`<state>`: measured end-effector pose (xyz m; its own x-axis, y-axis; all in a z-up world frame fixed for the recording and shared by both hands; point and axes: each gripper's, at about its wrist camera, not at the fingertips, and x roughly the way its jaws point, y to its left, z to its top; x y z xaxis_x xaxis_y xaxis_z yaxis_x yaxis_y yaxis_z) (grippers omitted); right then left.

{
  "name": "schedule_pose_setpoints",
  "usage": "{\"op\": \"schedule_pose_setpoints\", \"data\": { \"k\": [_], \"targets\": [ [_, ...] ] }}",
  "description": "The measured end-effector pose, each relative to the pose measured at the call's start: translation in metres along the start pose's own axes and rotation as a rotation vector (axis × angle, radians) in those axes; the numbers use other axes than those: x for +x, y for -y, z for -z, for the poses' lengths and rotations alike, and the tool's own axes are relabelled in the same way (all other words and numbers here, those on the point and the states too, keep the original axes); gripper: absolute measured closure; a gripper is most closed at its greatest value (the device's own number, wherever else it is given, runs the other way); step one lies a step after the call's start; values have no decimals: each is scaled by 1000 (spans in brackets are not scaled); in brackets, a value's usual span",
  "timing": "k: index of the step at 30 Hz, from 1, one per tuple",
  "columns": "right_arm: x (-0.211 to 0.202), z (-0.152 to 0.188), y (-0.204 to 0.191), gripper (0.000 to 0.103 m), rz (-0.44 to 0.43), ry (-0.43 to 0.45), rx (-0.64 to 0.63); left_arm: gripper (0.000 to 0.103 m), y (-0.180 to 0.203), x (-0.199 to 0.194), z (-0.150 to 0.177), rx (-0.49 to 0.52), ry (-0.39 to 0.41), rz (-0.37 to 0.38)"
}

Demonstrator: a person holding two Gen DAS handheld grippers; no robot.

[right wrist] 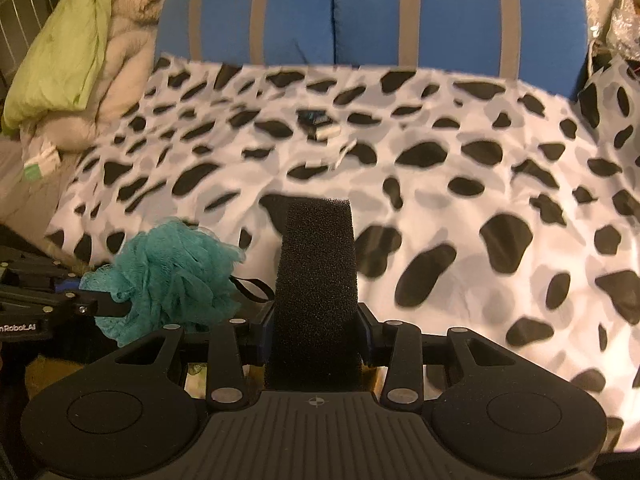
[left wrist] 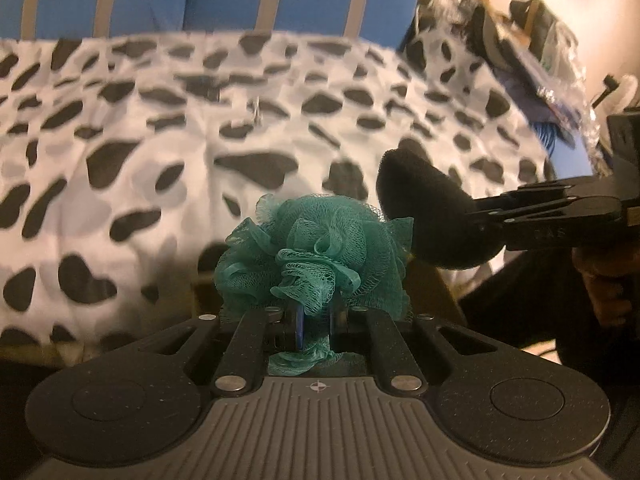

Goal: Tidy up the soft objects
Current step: 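Carry the loofah and sponge with both tools over the cardboard box, then open the left tool over the box while the right tool releases the sponge inside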

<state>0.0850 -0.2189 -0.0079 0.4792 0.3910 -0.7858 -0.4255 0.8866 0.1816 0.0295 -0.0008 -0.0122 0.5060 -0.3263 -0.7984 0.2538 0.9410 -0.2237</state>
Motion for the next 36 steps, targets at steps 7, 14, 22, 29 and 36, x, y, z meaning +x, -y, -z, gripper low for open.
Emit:
{"op": "schedule_pose_setpoints", "data": {
  "k": [7,14,22,29,36],
  "targets": [
    [16,15,-21,60,-16,-151,-72,92,5,16,8,24,-132,-64],
    [36,28,-29,60,-15,-302,-112,92,5,25,12,27,-204,-78],
    [40,30,-31,59,-15,-331,-121,83,8,31,11,32,-241,-69],
    [41,28,-34,11,-1,-322,-145,54,7,37,11,25,-287,-104],
    [45,29,-35,1,10,-348,-156,54,6,40,11,20,-310,-118]
  ]
}}
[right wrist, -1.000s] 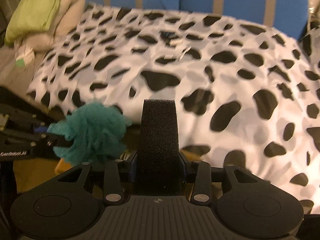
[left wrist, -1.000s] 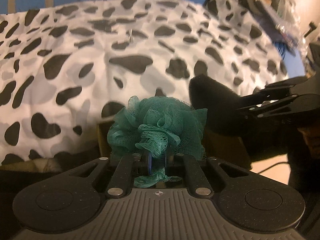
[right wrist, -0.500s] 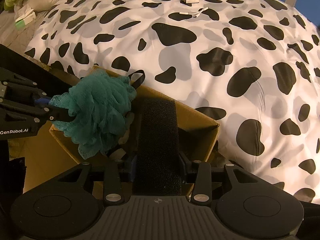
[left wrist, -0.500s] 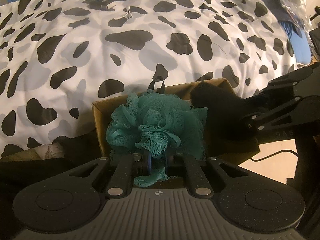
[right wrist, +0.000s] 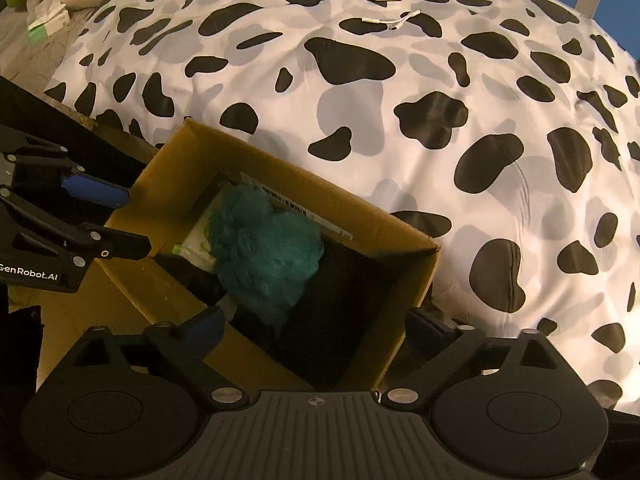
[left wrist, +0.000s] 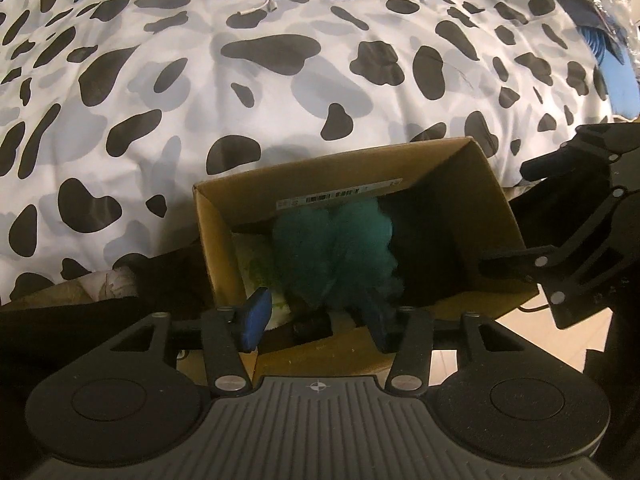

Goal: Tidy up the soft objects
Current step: 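Open the left tool over the box while the right tool releases the sponge inside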

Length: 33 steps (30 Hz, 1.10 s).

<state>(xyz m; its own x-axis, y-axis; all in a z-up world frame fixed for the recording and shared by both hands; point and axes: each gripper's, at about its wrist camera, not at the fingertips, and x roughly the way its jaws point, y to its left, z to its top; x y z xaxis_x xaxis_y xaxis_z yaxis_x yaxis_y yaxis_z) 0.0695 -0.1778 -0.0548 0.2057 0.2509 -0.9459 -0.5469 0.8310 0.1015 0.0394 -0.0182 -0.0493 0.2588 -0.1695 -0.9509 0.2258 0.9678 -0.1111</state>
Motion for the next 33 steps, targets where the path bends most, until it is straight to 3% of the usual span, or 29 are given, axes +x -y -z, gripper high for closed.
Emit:
{"op": "schedule_pose_setpoints", "data": {
  "k": [5,8,33],
  "targets": [
    [0,0,1,0,-3,-3,9,52,-2,-1,-1,-14,2,-9],
    [0,0,0,0,-3,-2,5,37,-1,0,-1,-8,1,-13],
    [-4,-3,13,0,15,25,83,37,-4,-8,-2,-35,46,5]
  ]
}}
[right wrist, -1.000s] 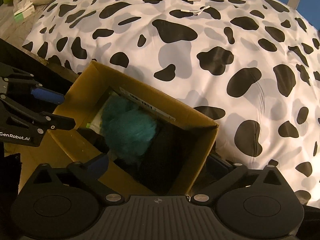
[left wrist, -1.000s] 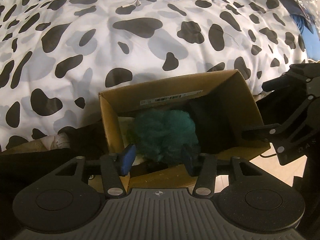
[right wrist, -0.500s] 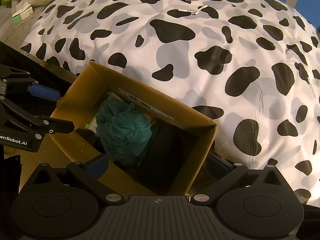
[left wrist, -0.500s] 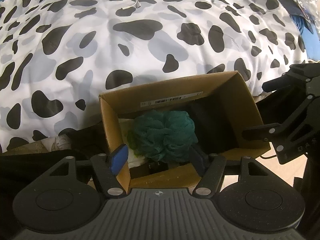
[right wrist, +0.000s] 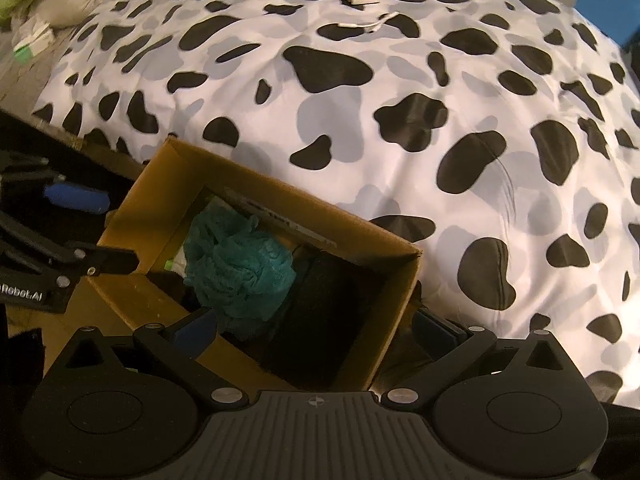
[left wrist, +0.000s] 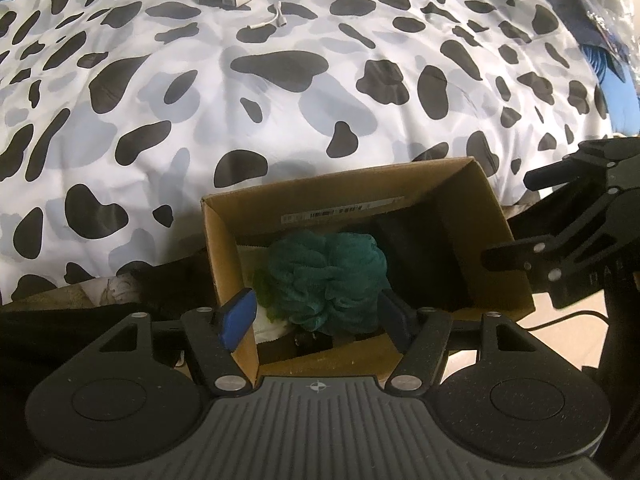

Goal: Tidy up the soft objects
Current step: 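Open the left tool over the box while the right tool releases the sponge inside, then move both open tools back toward the black box and white cable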

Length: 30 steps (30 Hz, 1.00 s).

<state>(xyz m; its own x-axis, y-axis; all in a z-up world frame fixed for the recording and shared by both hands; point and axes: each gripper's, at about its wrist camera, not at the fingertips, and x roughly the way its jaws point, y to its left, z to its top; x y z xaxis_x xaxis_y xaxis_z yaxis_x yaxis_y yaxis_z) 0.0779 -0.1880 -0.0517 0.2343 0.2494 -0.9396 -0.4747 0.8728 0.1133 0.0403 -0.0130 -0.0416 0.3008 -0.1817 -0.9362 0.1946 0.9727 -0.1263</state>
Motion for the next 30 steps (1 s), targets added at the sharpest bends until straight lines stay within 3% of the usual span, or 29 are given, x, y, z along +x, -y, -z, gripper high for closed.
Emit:
{"op": "schedule_pose_setpoints", "data": {
  "k": [15,30],
  "targets": [
    [-11,-7,14,0,31,88,89,37,-10,-12,-8,-74,85,13],
    [-20,-40,42,0,87,234,167,37,-17,-20,-38,-79,200,-45]
  ]
}}
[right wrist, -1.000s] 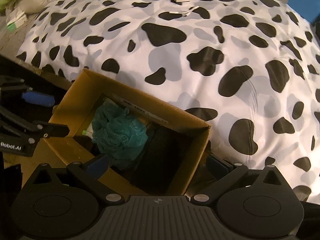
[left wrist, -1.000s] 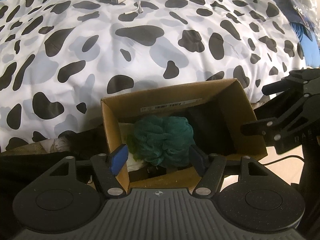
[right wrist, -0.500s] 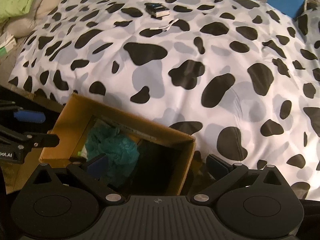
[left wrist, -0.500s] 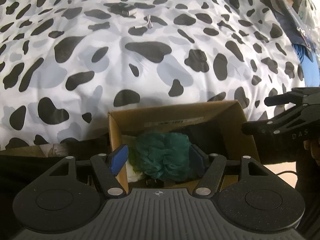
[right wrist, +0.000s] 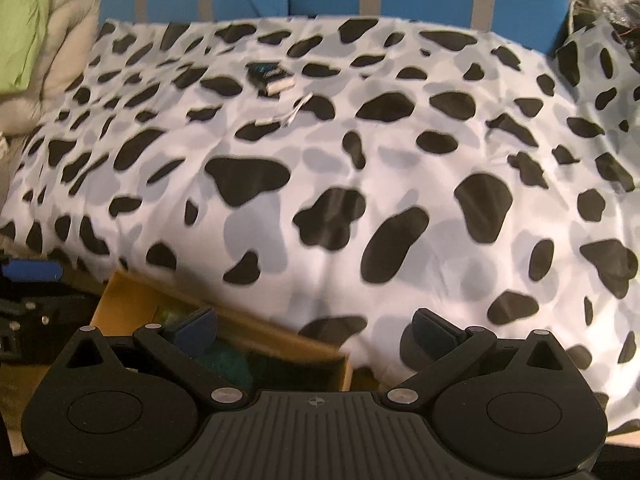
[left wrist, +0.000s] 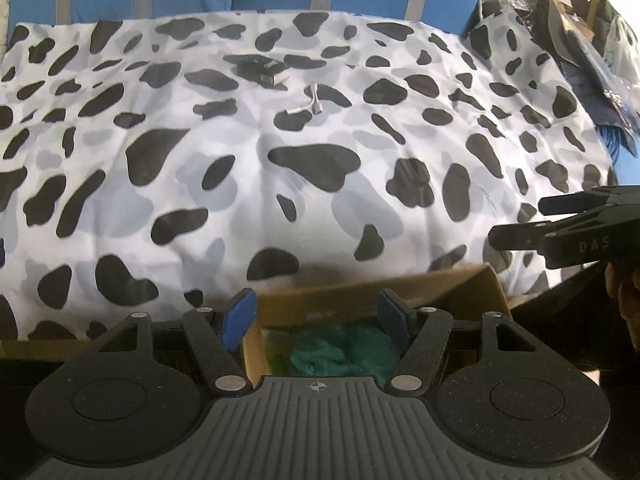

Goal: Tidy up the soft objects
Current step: 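Move both open tools back toward the black box and white cable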

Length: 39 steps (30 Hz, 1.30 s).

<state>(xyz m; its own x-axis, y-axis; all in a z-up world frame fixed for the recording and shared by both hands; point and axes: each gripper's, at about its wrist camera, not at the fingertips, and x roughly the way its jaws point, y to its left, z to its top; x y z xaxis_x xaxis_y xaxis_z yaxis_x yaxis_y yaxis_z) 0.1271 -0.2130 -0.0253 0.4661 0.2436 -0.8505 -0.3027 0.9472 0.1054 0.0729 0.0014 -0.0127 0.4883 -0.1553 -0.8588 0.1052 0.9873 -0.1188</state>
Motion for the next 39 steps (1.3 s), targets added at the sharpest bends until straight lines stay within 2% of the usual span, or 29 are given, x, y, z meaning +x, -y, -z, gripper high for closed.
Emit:
{"op": "schedule_pose_setpoints", "data": {
  "k": [5,15,23,30,39],
  "targets": [
    [6,-13,4,0,16,42,-8,37,-5,6,-13,-2,36,-7],
    [16,-37,10,0,17,127,-16,37,-13,21,-42,31,112,28],
    [31,-55,10,0,26,159,-38,37,-25,37,-65,3,132,8],
    [42,-72,16,0,33,189,-36,37,-29,48,-83,17,154,-14],
    [59,-96,21,0,59,211,-24,37,-36,62,-105,38,191,-87]
  ]
}}
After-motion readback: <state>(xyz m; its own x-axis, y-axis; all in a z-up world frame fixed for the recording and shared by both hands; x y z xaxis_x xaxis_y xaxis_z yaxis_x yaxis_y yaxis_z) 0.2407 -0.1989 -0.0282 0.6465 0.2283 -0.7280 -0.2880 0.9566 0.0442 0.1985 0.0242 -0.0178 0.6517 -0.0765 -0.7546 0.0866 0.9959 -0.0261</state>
